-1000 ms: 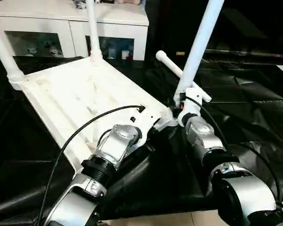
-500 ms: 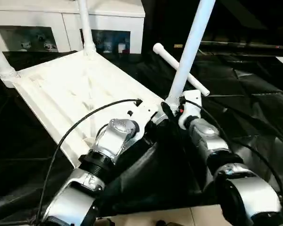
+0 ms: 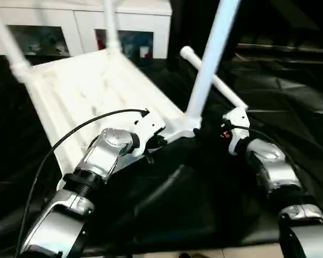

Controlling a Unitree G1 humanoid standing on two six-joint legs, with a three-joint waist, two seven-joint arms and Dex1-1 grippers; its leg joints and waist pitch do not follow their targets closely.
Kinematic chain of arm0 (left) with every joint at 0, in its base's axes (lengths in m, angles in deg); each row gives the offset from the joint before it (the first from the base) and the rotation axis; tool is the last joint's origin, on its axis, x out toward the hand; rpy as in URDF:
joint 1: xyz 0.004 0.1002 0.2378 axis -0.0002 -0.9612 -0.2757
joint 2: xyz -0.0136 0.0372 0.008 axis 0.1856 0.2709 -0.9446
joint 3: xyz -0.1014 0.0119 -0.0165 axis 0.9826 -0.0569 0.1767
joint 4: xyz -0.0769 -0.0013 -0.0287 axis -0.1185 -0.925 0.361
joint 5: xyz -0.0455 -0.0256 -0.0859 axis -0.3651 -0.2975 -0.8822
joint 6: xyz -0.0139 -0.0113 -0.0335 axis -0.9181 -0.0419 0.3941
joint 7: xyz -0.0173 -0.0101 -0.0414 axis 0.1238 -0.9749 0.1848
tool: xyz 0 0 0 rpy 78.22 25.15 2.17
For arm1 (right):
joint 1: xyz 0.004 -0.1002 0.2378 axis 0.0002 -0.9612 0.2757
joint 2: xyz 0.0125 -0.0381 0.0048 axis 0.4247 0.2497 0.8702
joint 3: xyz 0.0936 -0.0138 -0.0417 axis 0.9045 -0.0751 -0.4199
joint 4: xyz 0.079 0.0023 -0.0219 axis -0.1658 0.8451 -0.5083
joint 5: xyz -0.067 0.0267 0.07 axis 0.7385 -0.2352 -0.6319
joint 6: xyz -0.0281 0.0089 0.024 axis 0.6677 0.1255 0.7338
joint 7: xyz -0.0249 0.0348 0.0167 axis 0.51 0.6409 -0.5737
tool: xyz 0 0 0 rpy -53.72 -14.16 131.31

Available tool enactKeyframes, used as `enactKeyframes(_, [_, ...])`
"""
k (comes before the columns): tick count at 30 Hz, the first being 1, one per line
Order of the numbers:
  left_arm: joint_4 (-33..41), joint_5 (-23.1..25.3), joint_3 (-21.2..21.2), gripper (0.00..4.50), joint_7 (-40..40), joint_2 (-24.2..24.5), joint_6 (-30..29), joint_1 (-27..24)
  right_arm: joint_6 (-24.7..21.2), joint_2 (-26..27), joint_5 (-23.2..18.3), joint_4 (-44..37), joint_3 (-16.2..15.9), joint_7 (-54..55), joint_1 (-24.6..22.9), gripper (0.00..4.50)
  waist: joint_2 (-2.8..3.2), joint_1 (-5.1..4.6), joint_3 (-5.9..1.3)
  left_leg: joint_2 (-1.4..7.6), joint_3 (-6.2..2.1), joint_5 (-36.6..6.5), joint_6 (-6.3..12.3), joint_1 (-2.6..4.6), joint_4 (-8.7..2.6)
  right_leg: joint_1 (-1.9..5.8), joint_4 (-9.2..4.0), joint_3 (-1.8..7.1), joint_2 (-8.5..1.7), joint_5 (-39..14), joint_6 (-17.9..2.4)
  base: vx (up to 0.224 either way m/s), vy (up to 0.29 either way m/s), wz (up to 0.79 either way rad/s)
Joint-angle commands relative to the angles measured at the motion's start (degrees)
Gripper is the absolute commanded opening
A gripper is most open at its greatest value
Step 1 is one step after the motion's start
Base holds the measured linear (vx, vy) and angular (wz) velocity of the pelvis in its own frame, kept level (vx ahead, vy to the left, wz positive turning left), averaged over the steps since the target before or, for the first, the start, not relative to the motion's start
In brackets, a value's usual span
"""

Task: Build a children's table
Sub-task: Rotate leg to tighten

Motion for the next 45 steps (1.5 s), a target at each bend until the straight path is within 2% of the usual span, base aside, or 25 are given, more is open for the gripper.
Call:
enactKeyframes(1, [1.69, -1.74, -2.23, 0.0, -6.99, 1.21, 4.29, -1.55, -2.12, -1.97, -1.56, -3.78, -0.97, -5.49, -1.43, 4.07, -0.66, 0.18, -4.93, 4.09, -1.4, -3.83, 8.68, 1.06, -2.37, 2.97, -2.12, 3.96, -4.65, 0.45, -15.75, 0.053, -0.031, 0.06])
enactKeyframes(4, [2.25, -2.26, -2.53, 0.0, -9.6, 2.4, 6.01, -2.09, -2.7, -2.63, -2.01, -5.42, -1.68, -8.07, -2.19, 4.07, -0.57, 0.42, -5.03, 4.24, -1.51, -3.1, 8.75, 0.9, -2.29, 3.17, -1.73, 3.84, -4.66, 0.33, -15.97, 0.0, 0.0, 0.0])
enactKeyframes(7, [2.62, -3.01, -2.5, 0.0, -11.56, 3.31, 6.65, -2.46, -3.98, -3.42, -2.55, -7.69, -2.41, -10.24, -3.14, 4.07, -0.3, 0.69, -4.81, 4.62, -1.55, -5.55, 6.93, 1.18, -2.48, 2.91, -2.16, 3.74, -4.59, -4.26, -15.52, 0.0, 0.0, 0.0])
enactKeyframes(8, [3.29, -4.01, -2.41, 0.0, -14.33, 4.44, 7.16, -2.91, -4.89, -4.39, -2.52, -9.64, -3.2, -11.89, -3.94, 4.07, -0.34, 0.53, -4.72, 4.62, -1.65, -6.91, 5.82, 1.03, -2.6, 2.92, -2.29, 3.72, -4.63, -6.27, -15.25, 0.0, 0.0, 0.0])
enactKeyframes(10, [4.2, -5.12, -2.28, 0.0, -17.75, 5.9, 7.81, -3.45, -5.78, -5.62, -2.23, -11.68, -3.98, -13.62, -4.76, 4.07, -0.24, 0.7, -4.45, 4.67, -1.74, -10.18, 3.78, 1.21, -2.83, 2.81, -2.85, 3.8, -4.74, -11.15, -13.62, 0.0, 0.0, 0.0])
enactKeyframes(12, [4.42, -5.48, -2.19, 0.0, -18.7, 6.22, 8.07, -3.57, -5.9, -5.96, -2.13, -12.09, -4.19, -14.17, -4.9, 4.07, -0.22, 0.66, -4.38, 4.68, -1.77, -11.67, 2.44, 1.27, -2.95, 2.65, -3.07, 3.88, -4.82, -13.42, -12.97, 0.0, 0.0, 0.0])
enactKeyframes(15, [4.65, -6.71, -1.65, 0.0, -20.66, 6.56, 8.16, -3.59, -7.55, -7.04, -2.6, -14.18, -4.82, -16.6, -5.74, 4.07, -0.33, 0.77, -4.33, 4.66, -1.81, -12.85, 1.45, 1.36, -3.02, 2.58, -3.26, 3.95, -4.92, -15.3, -12.12, 0.0, 0.0, 0.0])
enactKeyframes(22, [4.33, -6.61, -1.31, 0.0, -21.48, 6.89, 8.67, -3.41, -8.57, -7.49, -2.79, -15.0, -5.25, -17.42, -5.96, 4.07, -0.5, 0.86, -4.61, 4.51, -1.84, -10.53, 1.88, 1.12, -2.69, 2.75, -2.76, 3.92, -4.94, -12.63, -12.27, 0.0, 0.0, 0.0])
enactKeyframes(23, [4.17, -6.57, -1.29, 0.0, -21.59, 6.85, 8.79, -3.36, -8.54, -7.52, -2.63, -14.89, -5.33, -17.7, -5.89, 3.92, -0.53, 0.88, -4.65, 4.45, -1.77, -10.27, 2.04, 1.12, -2.57, 2.73, -2.68, 3.95, -4.94, -12.15, -12.46, 0.0, 0.0, 0.0])
enactKeyframes(26, [3.89, -6.48, -1.37, 0.0, -21.62, 6.65, 8.87, -3.21, -8.39, -7.59, -2.26, -14.55, -5.51, -17.96, -5.8, 3.92, -0.59, 0.97, -4.74, 4.36, -1.78, -9.17, 2.48, 0.9, -2.42, 2.91, -2.49, 3.88, -4.9, -11.41, -12.55, 0.0, 0.0, 0.0])
enactKeyframes(28, [3.61, -6.39, -1.35, 0.0, -21.75, 6.47, 8.89, -3.05, -8.52, -7.61, -1.98, -14.49, -5.52, -18.18, -5.75, 3.61, -0.61, 0.98, -4.76, 4.35, -1.79, -8.99, 2.56, 0.88, -2.37, 2.95, -2.46, 3.82, -4.87, -11.53, -12.46, 0.0, 0.0, 0.0])
enactKeyframes(30, [3.43, -6.34, -1.33, 0.0, -21.76, 6.41, 9.01, -3.0, -8.6, -7.53, -1.8, -14.61, -5.72, -18.2, -5.8, 3.56, -0.56, 0.95, -4.76, 4.4, -1.83, -9.11, 2.58, 0.89, -2.37, 2.94, -2.46, 3.79, -4.84, -11.76, -12.42, 0.0, 0.0, 0.0])
enactKeyframes(33, [3.13, -6.25, -1.31, 0.0, -21.58, 6.26, 9.2, -2.96, -8.75, -7.21, -1.51, -15.14, -6.22, -17.81, -6.08, 3.2, -0.62, 0.97, -4.78, 4.38, -1.82, -9.25, 2.49, 0.92, -2.31, 2.93, -2.48, 3.79, -4.86, -12.15, -12.32, 0.0, 0.0, 0.0])
enactKeyframes(36, [3.15, -6.24, -1.28, 0.0, -21.45, 6.22, 9.21, -3.01, -8.54, -7.11, -1.22, -15.09, -6.52, -17.68, -6.09, 3.08, -0.66, 0.95, -4.83, 4.33, -1.81, -8.79, 2.56, 0.88, -2.25, 2.95, -2.35, 3.78, -4.8, -11.55, -12.38, 0.0, 0.0, 0.0])
enactKeyframes(38, [3.15, -6.22, -1.25, 0.0, -21.37, 6.23, 9.19, -3.04, -8.14, -7.03, -0.73, -14.84, -6.91, -17.64, -6.04, 2.75, -0.71, 1.0, -4.85, 4.35, -1.82, -8.65, 2.64, 0.9, -2.22, 2.97, -2.32, 3.77, -4.86, -11.57, -12.39, 0.0, 0.0, 0.0])
enactKeyframes(40, [3.33, -6.31, -1.35, 0.0, -21.76, 6.36, 8.8, -3.14, -7.72, -6.89, -0.26, -14.45, -7.29, -17.74, -5.95, 2.71, -0.87, 1.01, -4.86, 4.32, -1.79, -8.33, 2.79, 0.85, -2.17, 2.98, -2.26, 3.77, -4.84, -11.21, -12.39, 0.0, 0.0, 0.0])
enactKeyframes(43, [3.28, -6.13, -1.24, 0.0, -21.23, 6.31, 9.23, -3.23, -6.39, -6.84, 0.91, -13.91, -7.73, -16.8, -5.92, 2.71, -0.77, 1.01, -4.88, 4.32, -1.85, -8.5, 2.67, 0.84, -2.17, 3.01, -2.29, 3.73, -4.89, -11.89, -12.11, 0.0, 0.0, 0.0])
enactKeyframes(45, [3.26, -6.09, -1.28, 0.0, -21.23, 6.3, 9.29, -3.25, -6.45, -6.28, 0.65, -13.23, -7.55, -16.36, -5.87, 3.19, -0.77, 0.97, -4.86, 4.27, -1.83, -8.63, 2.58, 0.85, -2.17, 2.96, -2.31, 3.74, -4.81, -11.92, -12.09, 0.0, 0.0, 0.0])
